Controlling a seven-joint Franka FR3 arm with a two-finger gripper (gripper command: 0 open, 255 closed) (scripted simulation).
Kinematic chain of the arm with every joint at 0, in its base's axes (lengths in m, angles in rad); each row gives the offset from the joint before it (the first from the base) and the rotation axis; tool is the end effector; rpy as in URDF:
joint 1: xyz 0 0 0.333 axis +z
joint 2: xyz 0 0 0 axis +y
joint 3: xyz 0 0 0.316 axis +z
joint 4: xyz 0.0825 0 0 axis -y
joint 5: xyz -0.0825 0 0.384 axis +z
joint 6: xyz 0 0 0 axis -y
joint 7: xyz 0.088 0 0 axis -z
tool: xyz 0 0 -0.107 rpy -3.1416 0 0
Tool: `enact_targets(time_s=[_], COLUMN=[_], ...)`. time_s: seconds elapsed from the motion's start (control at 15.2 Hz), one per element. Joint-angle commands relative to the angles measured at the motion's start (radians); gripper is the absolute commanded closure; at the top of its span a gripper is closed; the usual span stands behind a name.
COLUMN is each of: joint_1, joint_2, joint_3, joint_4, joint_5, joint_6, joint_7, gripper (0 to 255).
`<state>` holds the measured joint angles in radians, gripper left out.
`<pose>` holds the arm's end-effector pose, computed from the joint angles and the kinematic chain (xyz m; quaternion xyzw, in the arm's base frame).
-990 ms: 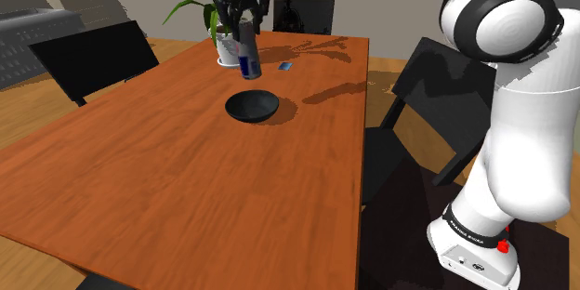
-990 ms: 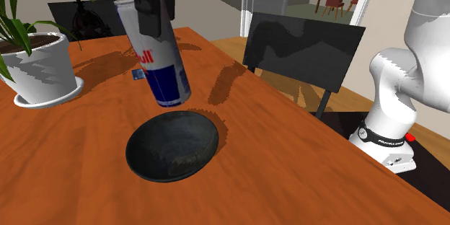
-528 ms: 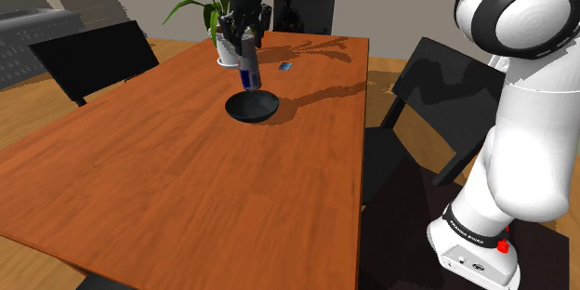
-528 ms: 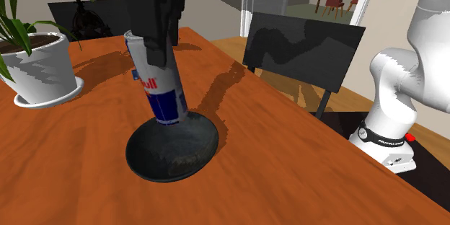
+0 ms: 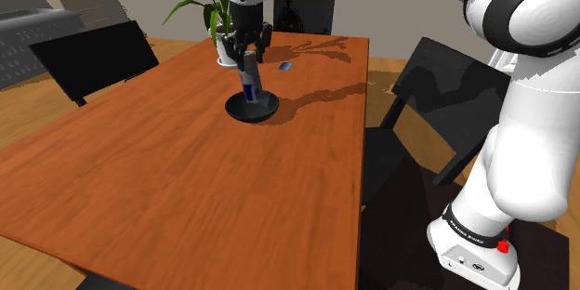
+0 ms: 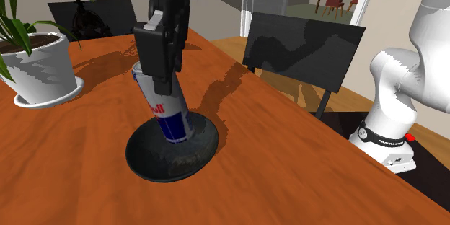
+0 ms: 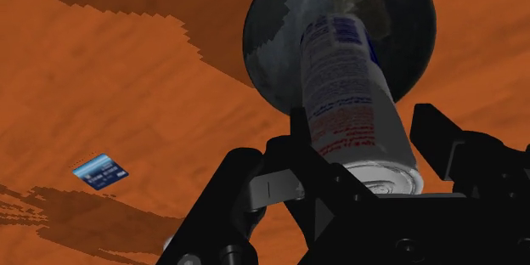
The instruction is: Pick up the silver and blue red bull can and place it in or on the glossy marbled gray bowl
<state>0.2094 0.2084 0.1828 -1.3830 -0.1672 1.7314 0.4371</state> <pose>0.5955 0.2159 0.6086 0.9952 -0.0182 0.0914 0.0304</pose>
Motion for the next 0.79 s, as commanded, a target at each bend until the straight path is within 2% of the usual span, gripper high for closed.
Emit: enact_targets(time_s=[0.0,0.59,0.66,0.73], joint_1=[-0.002,-0.002,-0.002,-0.002], joint_2=[-0.011,-0.012,-0.012,-0.012], joint_3=[0.000,0.000,0.000,0.000], joint_4=[-0.041,-0.051,-0.051,-0.051], joint_5=[0.001,0.001,0.001,0.001], joint_6=[0.032,0.039,0.039,0.039], joint_7=[0.004,0.004,0.004,0.004], gripper=[255,255,0,0])
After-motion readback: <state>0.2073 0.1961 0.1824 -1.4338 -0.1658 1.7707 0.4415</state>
